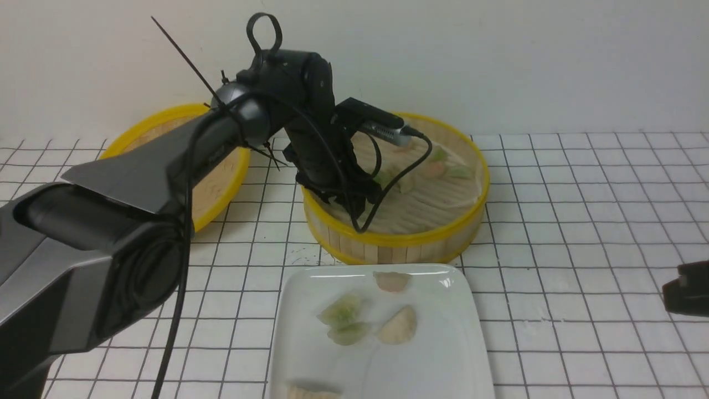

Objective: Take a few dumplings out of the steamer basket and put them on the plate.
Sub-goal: Use the left arm to grab a dumpling from the steamer, then use the left arm to put the dumpling into the plate

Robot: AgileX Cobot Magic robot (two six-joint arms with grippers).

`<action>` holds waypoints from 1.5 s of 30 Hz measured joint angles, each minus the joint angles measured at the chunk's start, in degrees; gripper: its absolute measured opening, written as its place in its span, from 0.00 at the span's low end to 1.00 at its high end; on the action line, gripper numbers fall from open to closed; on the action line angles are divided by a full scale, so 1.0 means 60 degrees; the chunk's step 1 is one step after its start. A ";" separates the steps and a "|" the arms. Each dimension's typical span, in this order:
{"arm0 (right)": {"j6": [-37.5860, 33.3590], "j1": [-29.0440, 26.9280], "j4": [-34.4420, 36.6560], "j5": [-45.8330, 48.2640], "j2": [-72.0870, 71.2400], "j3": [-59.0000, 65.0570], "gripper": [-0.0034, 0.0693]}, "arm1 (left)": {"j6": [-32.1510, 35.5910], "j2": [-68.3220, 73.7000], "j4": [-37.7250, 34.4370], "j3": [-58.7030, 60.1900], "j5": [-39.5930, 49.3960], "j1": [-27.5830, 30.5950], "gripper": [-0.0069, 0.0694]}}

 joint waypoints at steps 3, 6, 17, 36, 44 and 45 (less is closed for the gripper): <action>0.0000 0.0000 0.0000 0.0000 0.0000 0.0000 0.03 | 0.0101 0.0052 0.0016 -0.0035 -0.0065 -0.0037 0.59; 0.0000 0.0000 0.0000 -0.0010 0.0000 0.0000 0.03 | 0.0329 0.0062 0.0203 -0.0042 -0.0063 -0.0088 0.45; 0.0000 0.0000 0.0089 -0.0039 0.0000 0.0000 0.03 | 0.0282 -0.1154 0.0330 -0.0526 0.1355 -0.0296 0.33; -0.0532 0.0000 0.0802 -0.0129 0.0000 0.0000 0.03 | -0.0914 -0.7184 -0.0107 0.6805 0.1460 -0.1836 0.33; -0.0931 0.0003 0.0989 -0.0176 0.0000 0.0000 0.03 | -0.0871 -0.5896 -0.0175 0.8147 -0.0060 -0.2265 0.33; -0.0960 0.0003 0.1001 -0.0200 0.0009 0.0000 0.03 | -0.0871 -0.5802 -0.0175 0.8147 -0.0171 -0.2265 0.33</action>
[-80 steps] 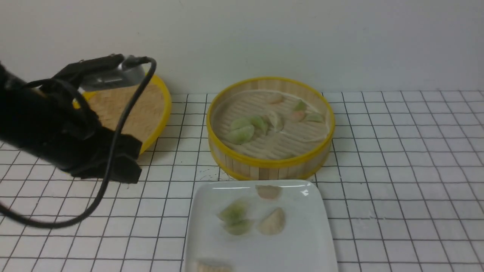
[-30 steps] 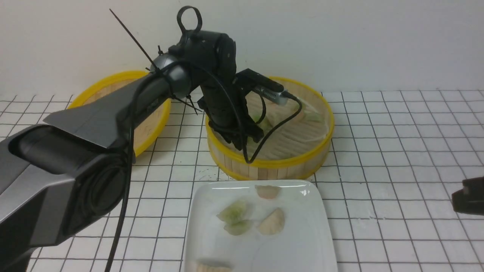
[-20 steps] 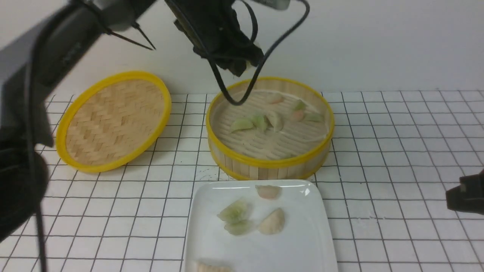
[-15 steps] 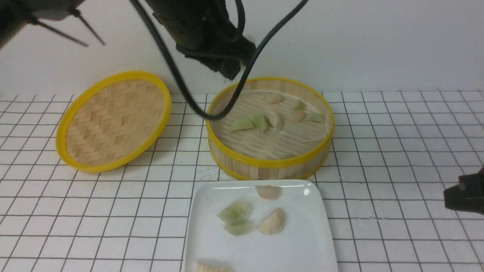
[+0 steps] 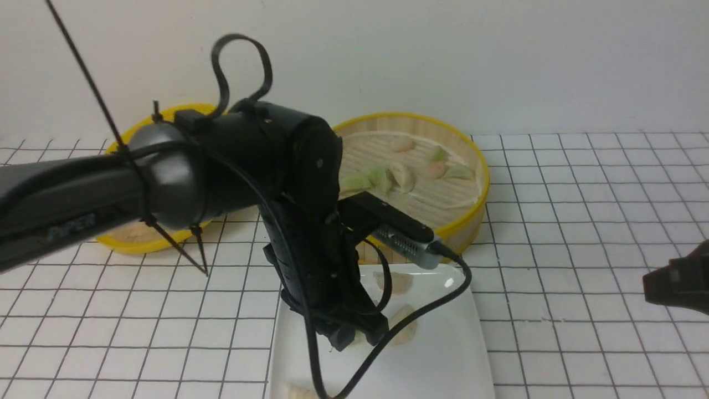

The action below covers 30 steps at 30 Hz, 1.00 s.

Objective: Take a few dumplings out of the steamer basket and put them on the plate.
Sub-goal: Use the left arm to put the dumpling into the plate, then use the right arm to grab a dumpling from inside the steamer

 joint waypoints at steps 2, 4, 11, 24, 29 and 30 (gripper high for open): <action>-0.0124 0.0000 0.0038 -0.0141 0.0060 -0.0076 0.03 | -0.0037 0.0329 0.0000 0.0000 -0.0153 0.0000 0.35; -0.0237 0.0000 0.0087 -0.0194 0.0165 -0.0247 0.03 | -0.0066 0.0433 0.0000 0.0000 -0.0176 0.0000 0.40; -0.0916 0.0332 0.0498 -0.0207 0.1721 -0.2414 0.03 | -0.0620 0.0463 0.0080 -0.0608 0.0391 0.0000 0.64; -0.0199 0.2223 -0.0954 0.0245 0.8320 -0.8513 0.08 | -0.2379 -0.1887 0.1896 -0.1763 0.1467 0.0354 0.09; -0.0092 0.2702 -0.1685 0.0720 1.0850 -1.1199 0.21 | -0.2786 -0.3955 0.2018 -0.1012 0.1586 0.0608 0.08; -0.0085 0.2756 -0.1770 0.0769 1.1225 -1.1506 0.25 | -0.2856 -0.4255 0.2050 -0.0817 0.1615 0.0616 0.08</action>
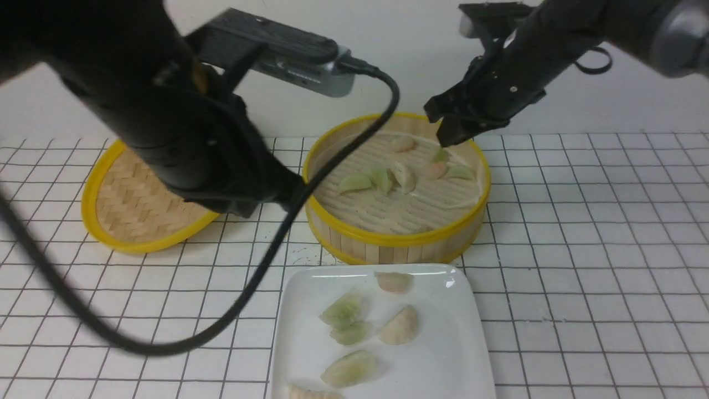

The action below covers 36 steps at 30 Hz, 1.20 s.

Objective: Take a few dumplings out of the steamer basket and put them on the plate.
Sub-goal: Use the right arm to grab a dumpling from inside the steamer

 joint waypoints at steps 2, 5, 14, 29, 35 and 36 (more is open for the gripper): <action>0.0011 0.0156 -0.0278 0.0080 0.0812 -0.0889 0.32 | -0.0112 -0.0667 0.0036 0.0364 0.0070 0.0000 0.08; 0.0036 0.0276 -0.0714 0.0081 0.2097 -0.2323 0.44 | -0.0222 -0.1456 0.0079 0.0786 0.0151 0.0000 0.08; 0.0114 0.0329 -0.0938 0.0030 0.4039 -0.4212 0.56 | -0.0491 -0.2685 0.0268 0.1067 0.0173 0.0000 0.08; 0.0267 0.0366 -0.0674 0.0713 0.4154 -0.4543 0.33 | -0.0518 -0.2779 0.1139 0.1074 0.0176 0.0000 0.08; 0.0810 0.0366 -0.0671 0.1100 0.3278 -0.4594 0.33 | -0.0518 -0.2770 0.1350 0.1085 0.0184 0.0000 0.08; 0.0850 0.0366 -0.0647 0.1100 0.2889 -0.4484 0.33 | -0.0518 -0.2770 0.1373 0.1085 0.0184 0.0000 0.08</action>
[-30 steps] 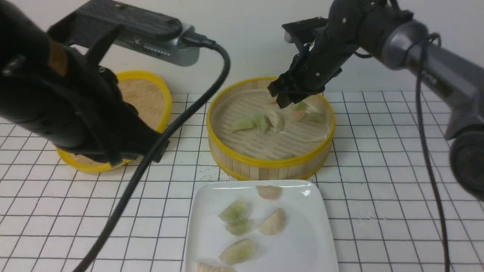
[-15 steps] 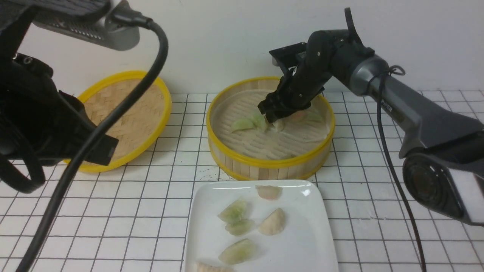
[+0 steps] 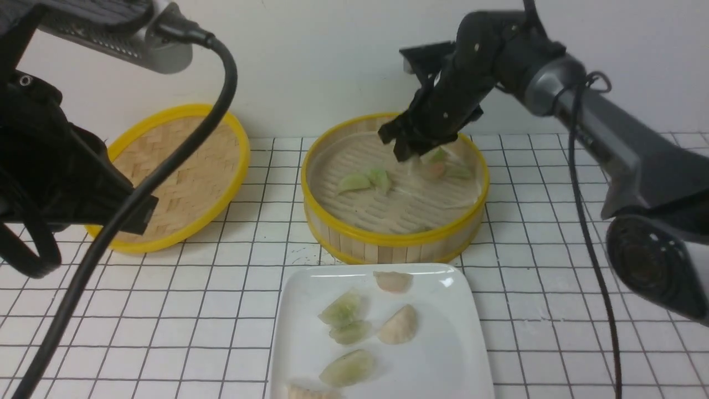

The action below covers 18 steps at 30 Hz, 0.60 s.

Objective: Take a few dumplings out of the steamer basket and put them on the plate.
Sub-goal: Use the right arm to grab a dumpling from inside the steamer, then use the right arm to put the dumpling into the plate

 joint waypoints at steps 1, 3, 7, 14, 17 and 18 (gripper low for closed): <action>0.0034 0.0000 0.0025 -0.0010 -0.0178 0.0074 0.33 | 0.0000 0.0000 0.0013 0.0000 0.0000 0.0000 0.08; 0.0120 0.0015 0.0408 -0.0029 -0.1284 0.0885 0.33 | 0.0000 0.0000 0.0038 0.0000 0.0000 0.0000 0.08; 0.0029 0.0269 0.0737 -0.0061 -0.3672 0.3436 0.33 | -0.0009 0.0000 -0.0057 0.0000 0.0000 0.0000 0.08; -0.0039 0.1132 0.0741 -0.0042 -0.6059 0.8232 0.33 | -0.0037 0.0000 -0.0172 0.0000 0.0000 0.0000 0.08; -0.0039 0.1474 0.0741 -0.0147 -0.6236 0.9605 0.33 | -0.0037 0.0000 -0.0172 0.0000 0.0000 0.0000 0.08; -0.0039 0.1619 0.0733 -0.0393 -0.6220 1.0040 0.33 | -0.0037 0.0000 -0.0172 0.0000 0.0000 0.0000 0.08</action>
